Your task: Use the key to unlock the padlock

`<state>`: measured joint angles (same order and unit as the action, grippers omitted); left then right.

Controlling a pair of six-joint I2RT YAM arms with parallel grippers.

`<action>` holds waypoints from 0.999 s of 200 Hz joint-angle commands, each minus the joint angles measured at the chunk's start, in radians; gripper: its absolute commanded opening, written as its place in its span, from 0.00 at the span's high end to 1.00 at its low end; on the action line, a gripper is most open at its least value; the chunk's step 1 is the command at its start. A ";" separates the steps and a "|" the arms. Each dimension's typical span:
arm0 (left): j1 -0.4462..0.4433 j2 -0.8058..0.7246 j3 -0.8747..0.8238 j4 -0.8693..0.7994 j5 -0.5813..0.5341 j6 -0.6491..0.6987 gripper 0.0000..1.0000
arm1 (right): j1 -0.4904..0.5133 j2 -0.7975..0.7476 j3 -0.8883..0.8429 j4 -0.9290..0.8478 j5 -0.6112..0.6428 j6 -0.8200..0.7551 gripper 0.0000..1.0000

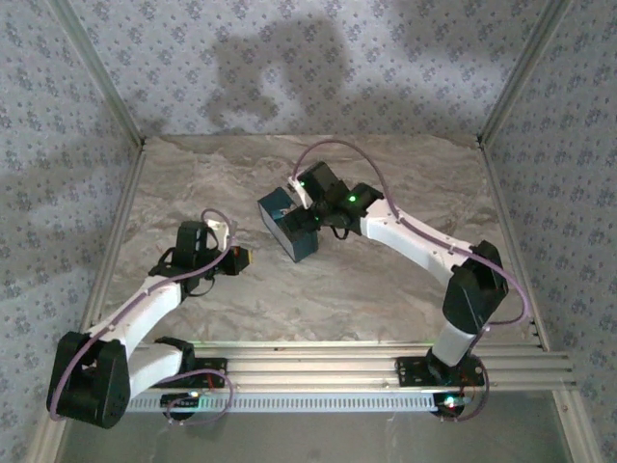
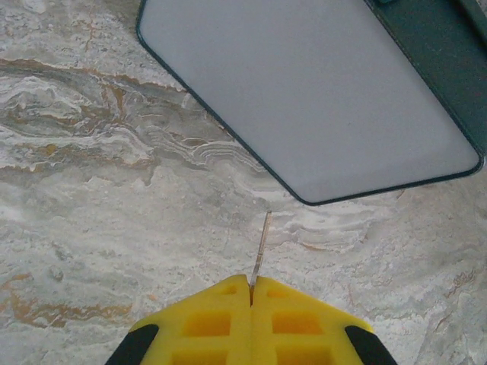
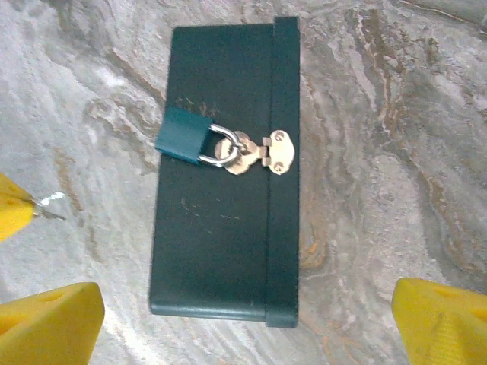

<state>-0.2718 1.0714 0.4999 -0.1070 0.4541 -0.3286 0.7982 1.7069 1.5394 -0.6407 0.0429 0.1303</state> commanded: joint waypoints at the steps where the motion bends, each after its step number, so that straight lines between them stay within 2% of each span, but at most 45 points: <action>1: 0.008 -0.030 0.023 -0.044 -0.010 -0.010 1.00 | 0.012 0.070 0.050 -0.103 -0.073 0.093 0.00; 44: 0.011 -0.077 0.027 -0.100 -0.026 0.000 1.00 | -0.006 0.196 0.140 -0.122 -0.157 0.102 0.00; 109: 0.019 -0.135 0.016 -0.146 -0.038 0.005 1.00 | -0.004 0.383 0.314 -0.278 -0.059 0.036 0.00; 133: 0.023 -0.146 0.015 -0.158 -0.040 0.009 1.00 | -0.001 0.402 0.335 -0.302 -0.035 0.011 0.08; 161: 0.028 -0.150 0.017 -0.166 -0.040 0.014 1.00 | 0.005 0.388 0.337 -0.340 0.096 -0.041 0.24; 200: 0.032 -0.131 0.021 -0.164 -0.035 0.018 1.00 | 0.045 0.321 0.288 -0.361 0.437 -0.166 0.33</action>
<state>-0.2485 0.9371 0.4999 -0.2630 0.4179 -0.3302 0.8150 2.0956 1.8469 -0.9382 0.1955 0.0700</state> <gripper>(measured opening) 0.048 0.746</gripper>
